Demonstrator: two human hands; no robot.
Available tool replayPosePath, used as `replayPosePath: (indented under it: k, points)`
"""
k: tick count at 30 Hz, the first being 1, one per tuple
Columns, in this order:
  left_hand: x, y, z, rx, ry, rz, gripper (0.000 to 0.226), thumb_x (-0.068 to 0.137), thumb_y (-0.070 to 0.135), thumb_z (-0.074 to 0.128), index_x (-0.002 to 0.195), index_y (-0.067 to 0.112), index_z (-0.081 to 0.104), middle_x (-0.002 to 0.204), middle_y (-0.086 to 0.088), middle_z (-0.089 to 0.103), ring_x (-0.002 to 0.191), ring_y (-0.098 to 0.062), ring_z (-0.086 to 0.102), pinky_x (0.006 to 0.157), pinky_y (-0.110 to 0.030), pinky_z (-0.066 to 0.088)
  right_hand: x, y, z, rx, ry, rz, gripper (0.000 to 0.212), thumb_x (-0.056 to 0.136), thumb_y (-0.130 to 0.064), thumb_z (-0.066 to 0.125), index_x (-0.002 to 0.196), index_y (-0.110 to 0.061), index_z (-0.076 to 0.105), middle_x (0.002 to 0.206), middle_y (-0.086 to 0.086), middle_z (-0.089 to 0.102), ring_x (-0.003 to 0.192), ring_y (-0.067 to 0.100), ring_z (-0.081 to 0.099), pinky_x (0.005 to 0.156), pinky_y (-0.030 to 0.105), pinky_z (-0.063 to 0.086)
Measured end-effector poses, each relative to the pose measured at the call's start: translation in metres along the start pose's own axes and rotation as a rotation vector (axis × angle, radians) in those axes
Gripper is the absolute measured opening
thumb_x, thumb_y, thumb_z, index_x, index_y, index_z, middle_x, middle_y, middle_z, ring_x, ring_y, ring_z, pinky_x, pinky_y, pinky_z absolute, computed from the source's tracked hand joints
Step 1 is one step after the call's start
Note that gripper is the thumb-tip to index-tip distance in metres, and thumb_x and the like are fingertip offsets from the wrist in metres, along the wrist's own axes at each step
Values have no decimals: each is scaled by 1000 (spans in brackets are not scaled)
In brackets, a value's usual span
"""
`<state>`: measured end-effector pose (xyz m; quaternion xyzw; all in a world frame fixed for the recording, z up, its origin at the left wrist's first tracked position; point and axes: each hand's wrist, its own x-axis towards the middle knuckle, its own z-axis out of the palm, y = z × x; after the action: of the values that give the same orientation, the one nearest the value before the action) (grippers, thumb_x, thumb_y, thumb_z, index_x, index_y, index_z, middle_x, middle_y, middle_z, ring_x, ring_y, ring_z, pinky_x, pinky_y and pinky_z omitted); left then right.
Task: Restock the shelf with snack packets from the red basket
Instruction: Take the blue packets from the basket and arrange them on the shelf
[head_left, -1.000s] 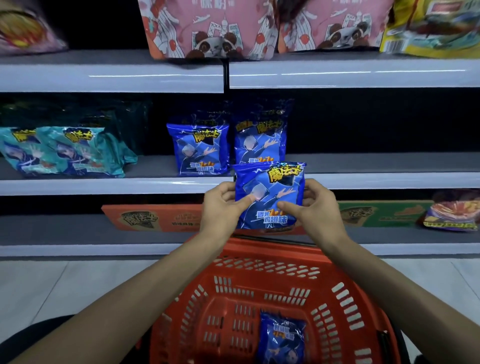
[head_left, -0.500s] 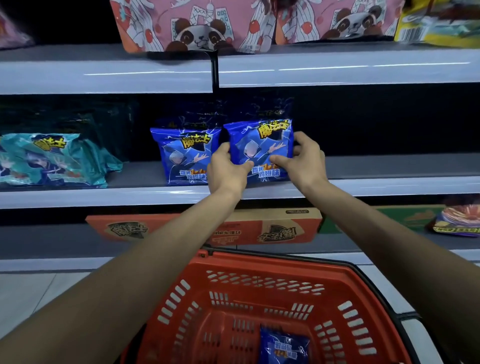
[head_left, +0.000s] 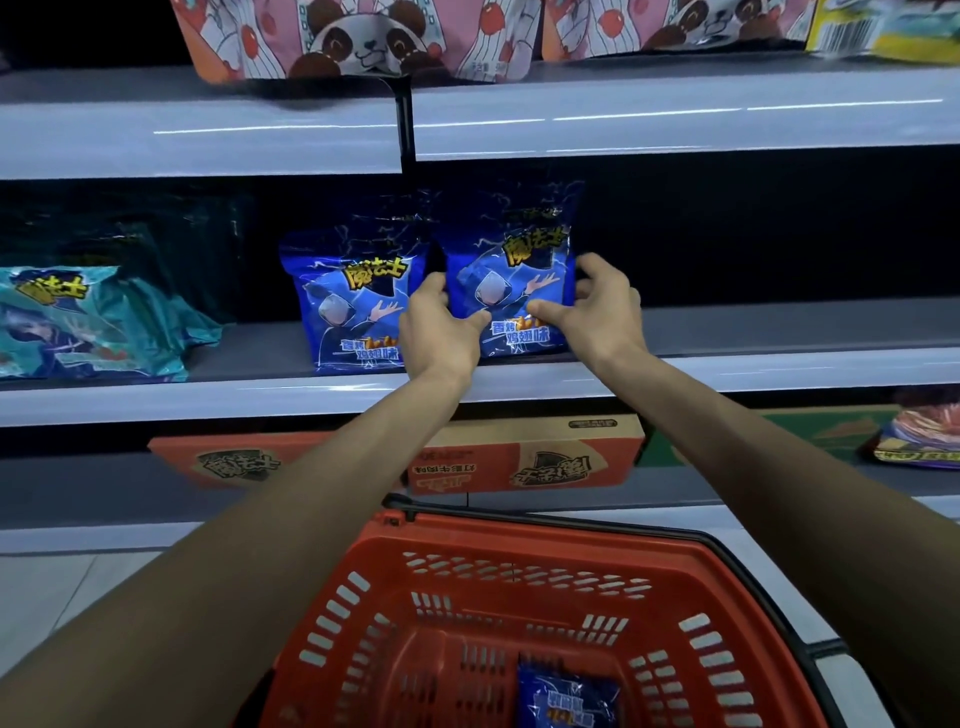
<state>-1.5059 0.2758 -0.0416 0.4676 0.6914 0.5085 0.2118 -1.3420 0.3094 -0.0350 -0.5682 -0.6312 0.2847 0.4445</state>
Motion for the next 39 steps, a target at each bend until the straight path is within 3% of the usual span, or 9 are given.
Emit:
replayPosePath:
  k: [6,11,16,18,23,36,39]
  points:
    - [-3,-7,1,93,12,21,31,85,21,85,104,13,61,93,-6,72,87,-30,69,79,-51,61,-10,9,5,43,-25,-40,38,82,-18,87,112,-20,64,95,-4,78,85,13,76,79,44,64]
    - [-3,-3,1,133,7,7,31,85,22,85,101,13,59,88,-5,70,84,-31,68,77,-51,61,-8,7,4,24,-35,-30,37,82,-18,87,109,-19,63,90,-4,77,82,13,76,77,45,64]
    - [0,5,0,152,10,-5,37,84,17,86,88,12,50,72,0,51,72,-31,52,66,-46,53,-5,3,5,9,-15,-4,36,80,-16,89,107,-14,64,85,-4,76,80,12,74,78,41,63]
    - [-3,6,0,179,5,-6,36,85,18,85,90,11,51,73,-2,53,73,-31,52,62,-41,45,-7,4,5,-15,-20,-12,37,81,-18,89,108,-15,64,86,-5,75,80,11,74,78,41,63]
    - [-11,8,-1,219,1,-13,31,89,21,82,102,6,58,91,-15,68,86,-38,65,67,-46,53,-13,6,4,-73,-31,9,37,81,-23,89,106,-14,64,89,-3,75,83,16,72,79,42,61]
    - [-15,40,-9,63,14,-82,25,86,24,85,101,10,70,92,-7,75,87,-32,69,71,-43,56,-15,-10,1,-39,52,96,41,81,-34,87,108,-15,64,98,-2,75,89,18,71,79,37,59]
    - [-23,44,-11,48,15,-105,38,86,24,85,117,9,69,105,-7,75,99,-31,70,84,-46,59,-16,-16,0,-49,63,104,46,79,-36,88,109,-13,62,99,-1,74,90,19,70,73,31,51]
